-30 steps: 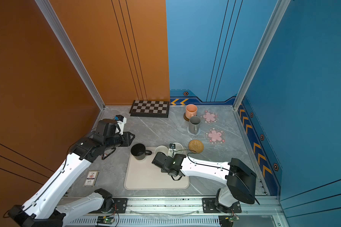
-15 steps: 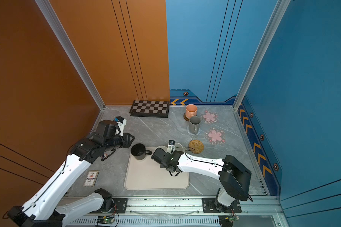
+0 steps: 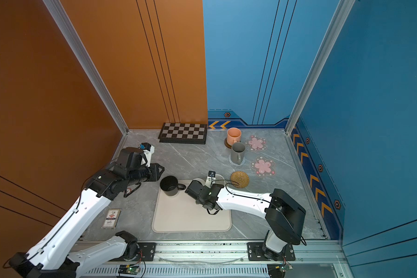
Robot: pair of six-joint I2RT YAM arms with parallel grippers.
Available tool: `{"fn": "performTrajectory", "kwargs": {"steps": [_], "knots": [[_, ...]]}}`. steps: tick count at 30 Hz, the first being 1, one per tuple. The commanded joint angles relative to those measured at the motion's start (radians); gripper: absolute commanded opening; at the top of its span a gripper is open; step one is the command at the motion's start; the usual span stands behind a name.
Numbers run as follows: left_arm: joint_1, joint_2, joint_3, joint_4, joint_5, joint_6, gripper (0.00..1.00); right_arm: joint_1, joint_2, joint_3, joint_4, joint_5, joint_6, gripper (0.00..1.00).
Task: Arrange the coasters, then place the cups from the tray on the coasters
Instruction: 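Lower and close the right gripper on the speckled white mug's handle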
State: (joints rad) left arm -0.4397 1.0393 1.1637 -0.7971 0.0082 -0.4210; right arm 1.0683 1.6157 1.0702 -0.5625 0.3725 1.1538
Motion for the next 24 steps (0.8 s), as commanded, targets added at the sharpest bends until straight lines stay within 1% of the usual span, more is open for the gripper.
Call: {"fn": "performTrajectory", "kwargs": {"steps": [1, 6, 13, 17, 24], "knots": [[-0.011, -0.008, -0.018, -0.014, -0.017, -0.014, 0.34, -0.020, -0.026, -0.034, -0.029, 0.051, 0.040, 0.35], [-0.013, -0.005, -0.016, -0.014, -0.022, -0.015, 0.34, -0.016, -0.062, -0.065, -0.068, 0.040, 0.063, 0.35], [-0.024, 0.007, -0.009, -0.014, -0.021, -0.015, 0.34, -0.017, -0.145, -0.108, -0.105, 0.075, 0.073, 0.36], [-0.033, 0.010, -0.006, -0.013, -0.023, -0.024, 0.34, -0.039, -0.160, -0.124, -0.110, 0.075, 0.054, 0.37], [-0.060, 0.016, 0.001, -0.014, -0.038, -0.031, 0.34, -0.044, -0.124, -0.091, -0.111, 0.041, -0.029, 0.40]]}}
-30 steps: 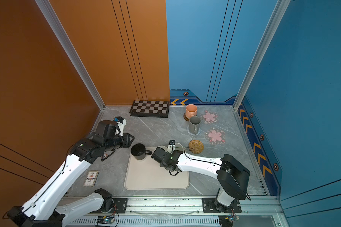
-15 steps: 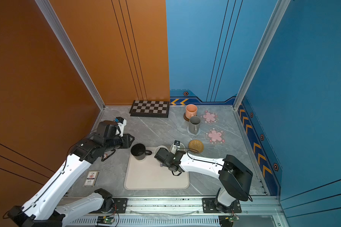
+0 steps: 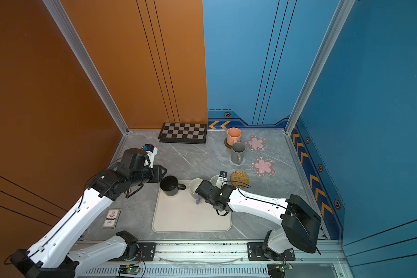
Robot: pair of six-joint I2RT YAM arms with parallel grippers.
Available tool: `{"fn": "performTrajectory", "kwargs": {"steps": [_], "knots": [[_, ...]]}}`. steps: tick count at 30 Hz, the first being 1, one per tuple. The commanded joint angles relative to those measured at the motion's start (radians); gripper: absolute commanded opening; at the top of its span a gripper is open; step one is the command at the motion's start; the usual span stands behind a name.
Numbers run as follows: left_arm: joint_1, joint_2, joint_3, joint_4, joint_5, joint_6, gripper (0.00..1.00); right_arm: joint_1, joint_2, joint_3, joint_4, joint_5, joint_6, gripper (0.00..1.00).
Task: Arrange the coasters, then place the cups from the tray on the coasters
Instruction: 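Lower and close the right gripper on the speckled white mug's handle, then lift the speckled white mug off the tray with the right gripper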
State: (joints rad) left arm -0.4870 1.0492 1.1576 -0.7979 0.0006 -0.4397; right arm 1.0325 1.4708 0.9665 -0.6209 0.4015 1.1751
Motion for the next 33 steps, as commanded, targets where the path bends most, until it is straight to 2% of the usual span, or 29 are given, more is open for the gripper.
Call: {"fn": "performTrajectory", "kwargs": {"steps": [1, 9, 15, 21, 27, 33], "knots": [[-0.013, 0.006, 0.008, -0.013, -0.031, -0.014, 0.35, -0.010, 0.027, 0.019, -0.053, 0.006, -0.063, 0.41], [-0.028, 0.030, 0.020, -0.012, -0.033, -0.014, 0.35, -0.044, 0.045, 0.031, -0.052, -0.040, -0.137, 0.48], [-0.038, 0.046, 0.029, -0.013, -0.045, -0.021, 0.35, -0.054, 0.061, 0.048, -0.051, -0.050, -0.179, 0.48], [-0.046, 0.054, 0.036, -0.012, -0.053, -0.027, 0.35, -0.064, 0.117, 0.078, -0.058, -0.086, -0.222, 0.44], [-0.047, 0.060, 0.040, -0.012, -0.069, -0.029, 0.35, -0.066, 0.155, 0.107, -0.072, -0.100, -0.242, 0.31], [-0.050, 0.075, 0.050, -0.013, -0.069, -0.030, 0.35, -0.081, 0.144, 0.111, -0.084, -0.103, -0.252, 0.12]]}}
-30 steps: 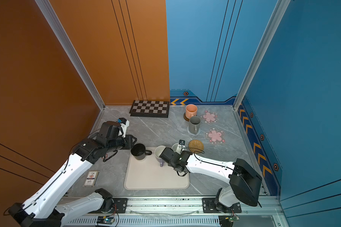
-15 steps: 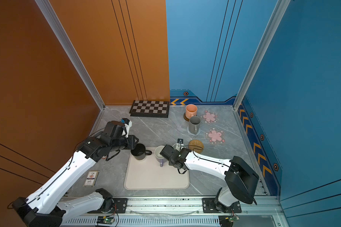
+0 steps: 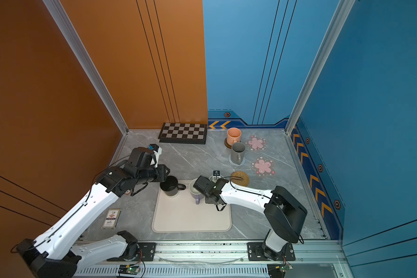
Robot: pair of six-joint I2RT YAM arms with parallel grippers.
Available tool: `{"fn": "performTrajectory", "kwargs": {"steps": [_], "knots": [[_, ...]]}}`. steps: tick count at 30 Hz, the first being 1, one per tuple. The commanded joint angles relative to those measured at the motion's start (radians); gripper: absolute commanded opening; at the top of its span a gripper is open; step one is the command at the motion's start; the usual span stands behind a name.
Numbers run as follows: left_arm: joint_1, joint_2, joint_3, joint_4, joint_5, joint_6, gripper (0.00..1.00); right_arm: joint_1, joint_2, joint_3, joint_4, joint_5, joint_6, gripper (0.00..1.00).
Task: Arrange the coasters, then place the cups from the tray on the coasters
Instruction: 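Lift the speckled white mug off the tray with the right gripper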
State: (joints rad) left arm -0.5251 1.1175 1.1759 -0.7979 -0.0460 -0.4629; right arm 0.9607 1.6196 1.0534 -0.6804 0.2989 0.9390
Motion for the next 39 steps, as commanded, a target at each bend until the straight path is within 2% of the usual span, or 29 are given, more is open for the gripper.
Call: {"fn": "performTrajectory", "kwargs": {"steps": [1, 4, 15, 22, 29, 31, 39], "knots": [[-0.011, 0.010, 0.035, -0.012, -0.022, -0.007, 0.36, -0.011, -0.013, 0.023, -0.031, -0.001, -0.019, 0.09], [-0.011, 0.021, 0.047, -0.013, -0.025, -0.005, 0.36, -0.016, -0.051, 0.020, -0.051, 0.011, -0.027, 0.00], [-0.026, 0.080, 0.109, -0.013, -0.031, 0.004, 0.36, -0.050, -0.260, -0.003, -0.151, 0.053, -0.084, 0.00], [-0.036, 0.136, 0.167, -0.013, -0.035, 0.016, 0.36, -0.119, -0.415, -0.001, -0.250, 0.103, -0.127, 0.00], [-0.053, 0.208, 0.242, -0.013, -0.035, 0.026, 0.35, -0.252, -0.529, 0.001, -0.319, 0.105, -0.195, 0.00], [-0.060, 0.226, 0.260, -0.013, -0.035, 0.028, 0.35, -0.327, -0.551, 0.000, -0.331, 0.101, -0.223, 0.00], [-0.072, 0.260, 0.302, -0.013, -0.054, 0.043, 0.36, -0.538, -0.533, 0.032, -0.329, 0.064, -0.433, 0.00]]}}
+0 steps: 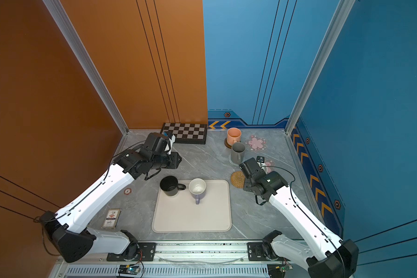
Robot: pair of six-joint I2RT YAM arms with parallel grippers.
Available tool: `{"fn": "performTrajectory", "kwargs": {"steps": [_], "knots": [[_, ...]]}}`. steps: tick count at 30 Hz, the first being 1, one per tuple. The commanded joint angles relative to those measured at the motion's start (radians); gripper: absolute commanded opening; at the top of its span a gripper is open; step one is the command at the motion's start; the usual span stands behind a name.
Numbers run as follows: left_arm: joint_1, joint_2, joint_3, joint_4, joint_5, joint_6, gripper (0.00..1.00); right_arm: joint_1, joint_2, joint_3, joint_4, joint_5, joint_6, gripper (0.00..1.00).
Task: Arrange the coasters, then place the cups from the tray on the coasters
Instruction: 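Lift the speckled white mug off the tray with the right gripper, then carry the speckled mug toward the pink flower coaster while left gripper withdraws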
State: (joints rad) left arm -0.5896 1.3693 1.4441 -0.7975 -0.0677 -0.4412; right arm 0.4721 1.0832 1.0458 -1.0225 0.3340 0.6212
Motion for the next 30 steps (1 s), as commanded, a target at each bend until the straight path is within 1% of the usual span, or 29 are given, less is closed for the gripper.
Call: {"fn": "performTrajectory", "kwargs": {"steps": [1, 2, 7, 9, 13, 21, 30], "knots": [[-0.007, 0.012, 0.039, -0.013, -0.034, 0.025, 0.36, -0.076, 0.011, 0.048, 0.019, 0.022, -0.139, 0.00], [-0.007, 0.015, 0.043, -0.014, -0.034, 0.025, 0.37, -0.103, 0.016, 0.052, 0.028, 0.009, -0.160, 0.00], [-0.007, 0.044, 0.075, -0.013, -0.031, 0.030, 0.37, -0.266, 0.055, 0.063, 0.136, -0.131, -0.260, 0.00], [-0.007, 0.060, 0.089, -0.013, -0.030, 0.033, 0.38, -0.302, 0.083, 0.079, 0.164, -0.161, -0.292, 0.00], [-0.005, 0.099, 0.113, -0.014, -0.029, 0.035, 0.38, -0.342, 0.141, 0.100, 0.236, -0.188, -0.367, 0.00], [0.003, 0.192, 0.183, -0.013, -0.035, 0.043, 0.38, -0.449, 0.287, 0.140, 0.373, -0.258, -0.391, 0.00], [0.026, 0.321, 0.269, -0.012, -0.027, 0.045, 0.37, -0.482, 0.474, 0.271, 0.458, -0.233, -0.463, 0.00]]}}
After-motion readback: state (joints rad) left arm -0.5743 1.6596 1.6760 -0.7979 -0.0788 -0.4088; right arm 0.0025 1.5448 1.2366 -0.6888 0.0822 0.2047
